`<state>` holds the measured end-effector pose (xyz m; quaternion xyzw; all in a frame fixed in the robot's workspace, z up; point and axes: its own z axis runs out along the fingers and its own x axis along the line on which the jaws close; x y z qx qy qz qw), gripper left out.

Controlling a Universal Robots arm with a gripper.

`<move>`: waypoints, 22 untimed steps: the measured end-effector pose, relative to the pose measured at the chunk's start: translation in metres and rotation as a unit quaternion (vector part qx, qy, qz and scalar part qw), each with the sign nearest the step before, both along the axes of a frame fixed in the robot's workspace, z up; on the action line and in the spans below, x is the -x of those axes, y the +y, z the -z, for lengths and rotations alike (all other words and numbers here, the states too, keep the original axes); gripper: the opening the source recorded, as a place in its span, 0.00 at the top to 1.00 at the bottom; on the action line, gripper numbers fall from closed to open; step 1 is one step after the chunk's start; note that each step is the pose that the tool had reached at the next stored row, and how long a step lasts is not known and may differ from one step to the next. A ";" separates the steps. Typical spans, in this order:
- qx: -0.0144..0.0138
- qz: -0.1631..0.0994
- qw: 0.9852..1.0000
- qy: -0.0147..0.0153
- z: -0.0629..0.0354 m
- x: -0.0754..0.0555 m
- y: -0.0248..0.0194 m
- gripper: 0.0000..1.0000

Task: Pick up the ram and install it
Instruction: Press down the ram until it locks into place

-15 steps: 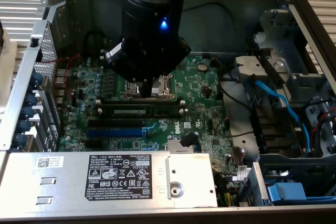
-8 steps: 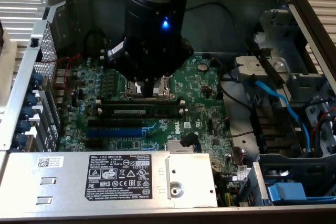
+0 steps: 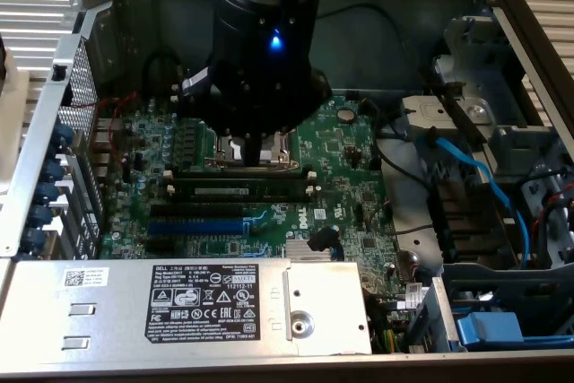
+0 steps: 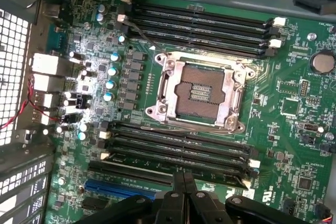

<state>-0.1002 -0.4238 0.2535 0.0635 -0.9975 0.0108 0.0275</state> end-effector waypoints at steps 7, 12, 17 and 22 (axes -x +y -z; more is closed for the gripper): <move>0.000 0.053 0.999 0.000 0.0000 0.000 0.0000 0.90; 0.000 0.089 0.996 0.000 0.0000 0.000 0.0000 0.90; 0.003 0.114 0.993 0.000 -0.0001 0.000 -0.0002 0.90; 0.004 0.123 0.992 0.000 0.0000 0.000 -0.0043 0.90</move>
